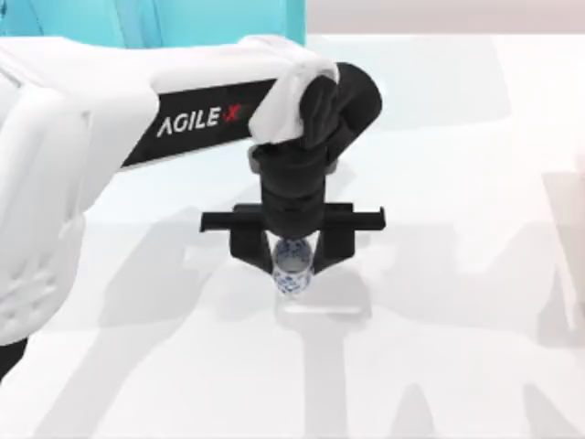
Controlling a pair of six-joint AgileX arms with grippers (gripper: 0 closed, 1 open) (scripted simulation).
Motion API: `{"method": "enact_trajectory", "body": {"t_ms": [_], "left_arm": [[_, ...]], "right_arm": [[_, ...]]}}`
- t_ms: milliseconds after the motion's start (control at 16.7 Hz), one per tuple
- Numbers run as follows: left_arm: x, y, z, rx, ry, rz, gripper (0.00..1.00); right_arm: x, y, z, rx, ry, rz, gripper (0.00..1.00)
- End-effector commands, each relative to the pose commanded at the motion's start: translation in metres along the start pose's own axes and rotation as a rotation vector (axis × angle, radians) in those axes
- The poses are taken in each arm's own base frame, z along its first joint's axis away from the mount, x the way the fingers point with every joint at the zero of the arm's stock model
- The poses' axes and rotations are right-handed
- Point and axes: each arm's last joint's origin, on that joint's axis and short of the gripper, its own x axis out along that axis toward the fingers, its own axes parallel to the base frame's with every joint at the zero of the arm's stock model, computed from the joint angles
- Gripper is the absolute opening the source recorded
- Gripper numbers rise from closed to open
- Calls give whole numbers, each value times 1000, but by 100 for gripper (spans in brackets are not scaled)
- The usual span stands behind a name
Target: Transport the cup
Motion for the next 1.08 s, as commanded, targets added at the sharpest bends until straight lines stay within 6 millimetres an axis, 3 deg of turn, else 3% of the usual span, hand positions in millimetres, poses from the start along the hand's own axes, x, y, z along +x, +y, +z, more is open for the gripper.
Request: {"method": "enact_trajectory", "body": {"t_ms": [180, 420, 600, 720, 900, 1080], "left_arm": [[-16, 49, 19, 2, -12, -7, 0], [-37, 155, 34, 2, -2, 1, 0], [-50, 236, 24, -1, 11, 4, 0], [-58, 274, 10, -1, 9, 3, 0], [-65, 301, -5, -1, 2, 1, 0], [-66, 303, -7, -1, 1, 1, 0]], "right_arm": [[0, 0, 0, 0, 0, 0, 100], [0, 0, 0, 0, 0, 0, 100], [0, 0, 0, 0, 0, 0, 100], [0, 0, 0, 0, 0, 0, 100], [0, 0, 0, 0, 0, 0, 100], [0, 0, 0, 0, 0, 0, 100]]}}
